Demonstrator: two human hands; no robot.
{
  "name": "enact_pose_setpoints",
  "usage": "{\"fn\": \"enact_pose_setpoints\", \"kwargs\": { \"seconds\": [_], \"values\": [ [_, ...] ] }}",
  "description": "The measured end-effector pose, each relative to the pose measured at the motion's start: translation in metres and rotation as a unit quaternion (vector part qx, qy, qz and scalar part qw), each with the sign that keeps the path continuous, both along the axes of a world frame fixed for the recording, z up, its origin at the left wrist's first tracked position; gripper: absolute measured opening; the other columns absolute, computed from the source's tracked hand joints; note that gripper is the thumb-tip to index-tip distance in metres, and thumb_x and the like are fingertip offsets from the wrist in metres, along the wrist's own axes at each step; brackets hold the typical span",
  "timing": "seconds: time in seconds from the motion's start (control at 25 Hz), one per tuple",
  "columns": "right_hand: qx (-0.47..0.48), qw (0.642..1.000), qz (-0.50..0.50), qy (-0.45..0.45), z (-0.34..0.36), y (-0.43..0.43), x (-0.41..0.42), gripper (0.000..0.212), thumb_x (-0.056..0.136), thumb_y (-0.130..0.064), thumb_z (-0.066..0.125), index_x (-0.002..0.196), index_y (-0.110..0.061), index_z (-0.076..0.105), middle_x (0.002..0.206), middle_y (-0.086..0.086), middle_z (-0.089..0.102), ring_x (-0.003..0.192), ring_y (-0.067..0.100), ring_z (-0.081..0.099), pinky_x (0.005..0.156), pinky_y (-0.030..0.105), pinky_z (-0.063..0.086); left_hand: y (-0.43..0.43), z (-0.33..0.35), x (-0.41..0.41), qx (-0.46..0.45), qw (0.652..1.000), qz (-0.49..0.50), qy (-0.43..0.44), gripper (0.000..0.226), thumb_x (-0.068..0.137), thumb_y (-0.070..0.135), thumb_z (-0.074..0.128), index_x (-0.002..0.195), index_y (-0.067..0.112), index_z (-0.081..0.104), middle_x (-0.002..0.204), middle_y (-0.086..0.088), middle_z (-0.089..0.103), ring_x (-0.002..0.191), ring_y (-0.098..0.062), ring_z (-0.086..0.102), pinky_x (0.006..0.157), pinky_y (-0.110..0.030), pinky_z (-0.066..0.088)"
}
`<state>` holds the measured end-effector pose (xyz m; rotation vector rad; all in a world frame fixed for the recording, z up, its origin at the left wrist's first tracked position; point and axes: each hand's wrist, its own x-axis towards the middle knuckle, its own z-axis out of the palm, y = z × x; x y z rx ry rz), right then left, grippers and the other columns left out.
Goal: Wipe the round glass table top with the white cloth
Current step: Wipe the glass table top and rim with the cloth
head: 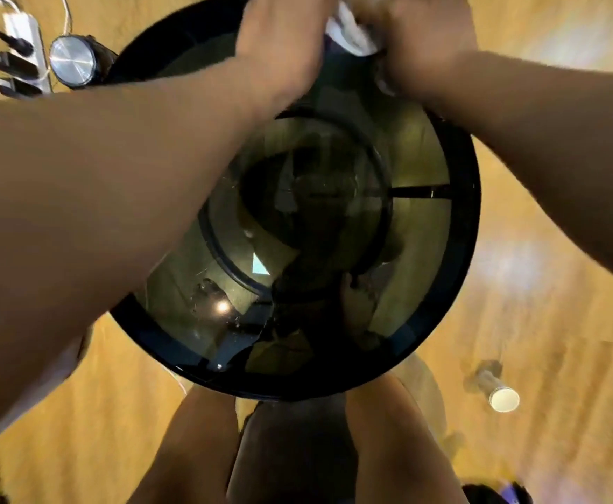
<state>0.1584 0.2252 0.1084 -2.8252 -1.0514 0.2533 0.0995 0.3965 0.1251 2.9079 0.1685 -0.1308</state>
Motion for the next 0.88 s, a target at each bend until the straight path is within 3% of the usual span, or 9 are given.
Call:
{"fn": "enact_pose_setpoints", "kwargs": {
  "seconds": [0.12,0.28,0.36,0.48,0.6,0.68,0.76,0.8,0.88],
  "values": [
    [0.004,0.999,0.037,-0.01,0.008,-0.029,-0.023,0.044,0.098,-0.017,0.049,0.142,-0.019,0.047,0.131,0.023,0.051,0.12,0.043,0.047,0.085,0.048,0.046,-0.03,-0.004,-0.027,0.02,0.995,-0.101,0.013,0.044,0.09,0.007,0.049,0.134,0.012,0.05,0.133,-0.012,0.054,0.118,-0.039,0.047,0.092,-0.042,0.042],
    [0.005,0.998,-0.062,0.032,0.02,-0.099,-0.1,0.042,0.089,-0.009,0.058,0.131,-0.014,0.061,0.116,0.029,0.059,0.097,0.046,0.055,0.066,0.04,0.041,-0.095,-0.015,-0.086,-0.038,0.984,-0.162,0.066,0.046,0.098,0.013,0.038,0.144,0.011,0.038,0.147,-0.006,0.044,0.127,-0.032,0.04,0.1,-0.04,0.041],
    [-0.019,0.994,-0.093,0.05,0.029,-0.124,-0.152,0.048,0.079,-0.004,0.062,0.127,-0.011,0.064,0.108,0.029,0.061,0.085,0.045,0.057,0.061,0.035,0.038,-0.121,-0.012,-0.126,-0.016,0.966,-0.255,0.052,0.044,0.092,0.016,0.044,0.136,0.013,0.051,0.133,-0.003,0.057,0.115,-0.025,0.052,0.094,-0.031,0.041],
    [-0.045,0.982,-0.15,0.102,0.042,-0.137,-0.241,0.059,0.067,-0.001,0.072,0.125,-0.011,0.065,0.114,0.029,0.064,0.087,0.046,0.062,0.065,0.039,0.053,-0.128,0.009,-0.197,-0.049,0.941,-0.331,0.043,0.041,0.08,0.02,0.048,0.117,0.02,0.066,0.11,0.006,0.067,0.098,-0.018,0.058,0.081,-0.021,0.039],
    [-0.048,0.944,-0.245,0.218,0.053,-0.108,-0.325,0.063,0.07,-0.012,0.082,0.129,-0.014,0.062,0.127,0.026,0.06,0.103,0.047,0.06,0.079,0.05,0.056,-0.107,0.012,-0.268,-0.105,0.929,-0.331,0.127,0.044,0.082,0.016,0.044,0.124,0.013,0.057,0.118,-0.003,0.064,0.109,-0.024,0.054,0.088,-0.025,0.048],
    [-0.077,0.918,-0.262,0.286,0.057,-0.076,-0.363,0.061,0.079,-0.02,0.076,0.136,-0.022,0.054,0.138,0.017,0.051,0.114,0.039,0.056,0.088,0.045,0.053,-0.08,0.015,-0.31,-0.148,0.916,-0.308,0.21,0.05,0.082,0.017,0.052,0.131,0.009,0.048,0.126,-0.008,0.06,0.114,-0.028,0.054,0.085,-0.034,0.055],
    [-0.099,0.904,-0.244,0.338,0.059,-0.036,-0.39,0.055,0.09,-0.027,0.061,0.141,-0.033,0.041,0.146,0.006,0.039,0.121,0.029,0.045,0.097,0.035,0.045,-0.04,0.025,-0.346,-0.165,0.918,-0.287,0.221,0.066,0.059,0.019,0.077,0.122,0.014,0.06,0.118,0.001,0.065,0.104,-0.02,0.052,0.07,-0.021,0.055],
    [-0.092,0.901,-0.229,0.358,0.061,-0.014,-0.399,0.053,0.092,-0.028,0.057,0.142,-0.035,0.038,0.147,0.003,0.037,0.122,0.026,0.043,0.099,0.033,0.042,-0.018,0.032,-0.361,-0.176,0.918,-0.266,0.234,0.071,0.048,0.015,0.082,0.117,0.015,0.065,0.114,0.004,0.067,0.1,-0.018,0.049,0.07,-0.017,0.05],
    [-0.06,0.895,-0.176,0.406,0.064,0.028,-0.404,0.052,0.093,-0.022,0.055,0.142,-0.032,0.041,0.145,0.002,0.042,0.122,0.025,0.045,0.102,0.031,0.04,0.027,0.046,-0.381,-0.203,0.925,-0.195,0.257,0.07,0.045,0.002,0.078,0.113,0.014,0.069,0.112,0.002,0.069,0.099,-0.018,0.047,0.081,-0.02,0.043]
  ]
}}
